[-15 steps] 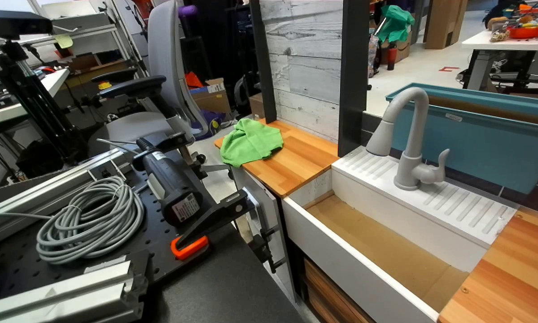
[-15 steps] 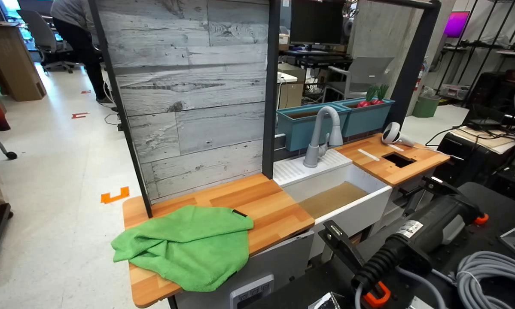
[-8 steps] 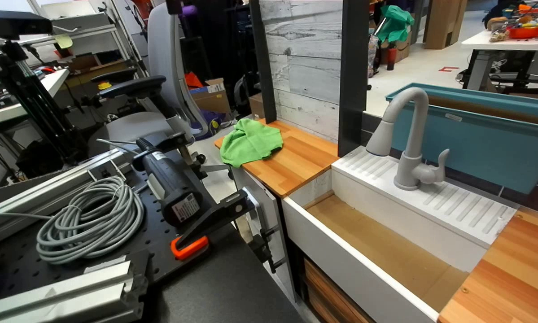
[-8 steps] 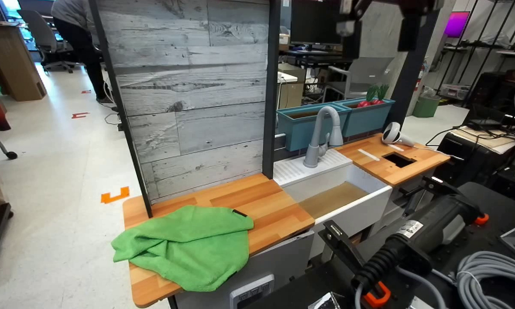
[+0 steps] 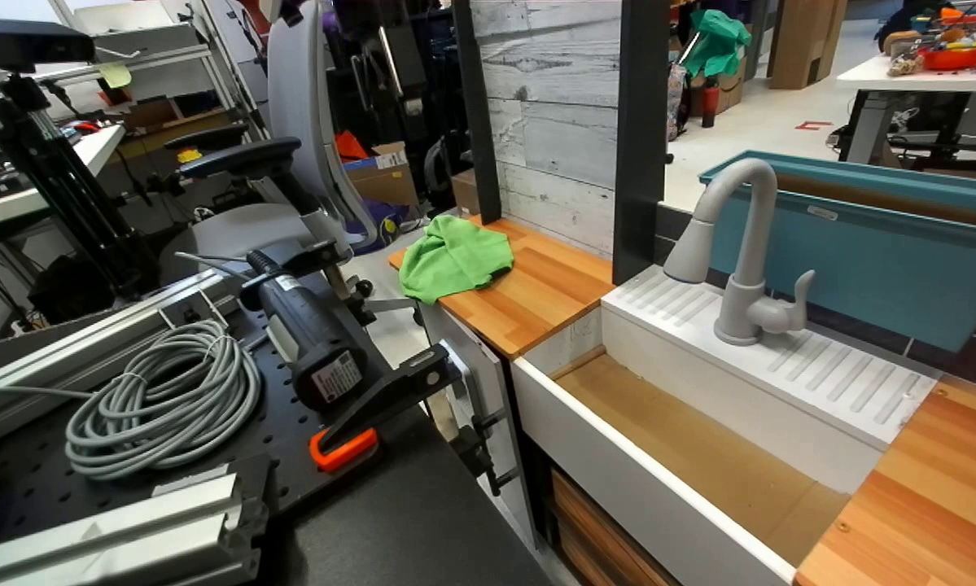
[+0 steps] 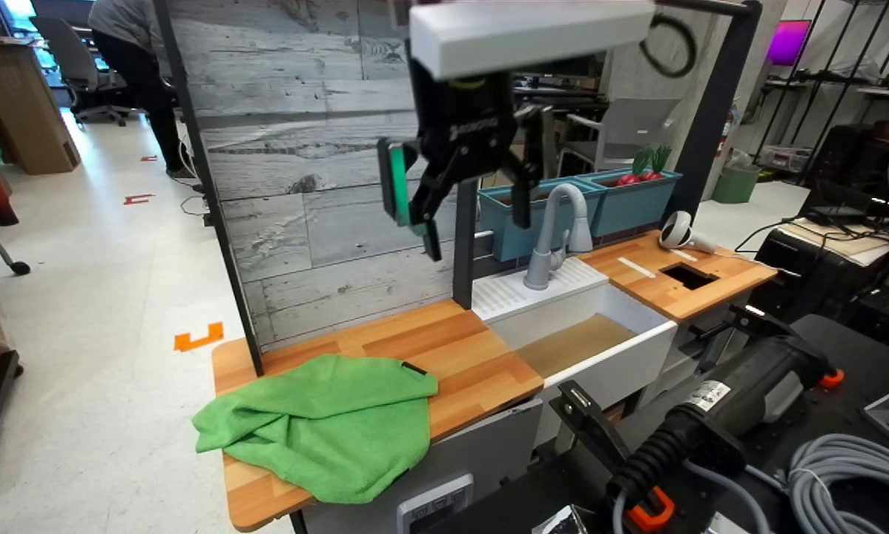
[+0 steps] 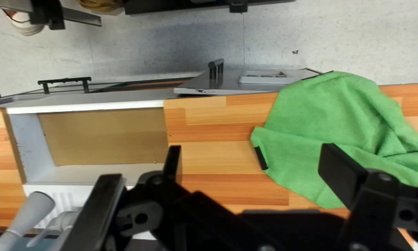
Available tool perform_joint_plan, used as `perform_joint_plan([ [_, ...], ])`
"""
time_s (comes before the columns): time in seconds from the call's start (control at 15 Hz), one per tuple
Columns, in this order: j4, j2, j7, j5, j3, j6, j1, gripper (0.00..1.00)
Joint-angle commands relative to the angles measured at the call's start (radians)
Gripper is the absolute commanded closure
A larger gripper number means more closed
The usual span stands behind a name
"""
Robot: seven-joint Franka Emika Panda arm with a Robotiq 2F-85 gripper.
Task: Slide the green towel to the right
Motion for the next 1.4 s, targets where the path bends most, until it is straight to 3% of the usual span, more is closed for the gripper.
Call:
perform_joint_plan([
  [0.0,0.03,0.044,-0.004,0.018,-0.056,0.019,0.067,0.0],
  [0.33,0.088,0.106,-0.002,0.021,-0.075,0.027,0.086,0.0],
  [0.6,0.11,0.154,0.005,-0.012,-0.104,0.103,0.116,0.0],
  [1.07,0.314,0.419,-0.045,0.01,-0.144,0.191,0.221,0.0],
  [1.33,0.458,0.572,-0.109,0.05,-0.142,0.215,0.249,0.0],
])
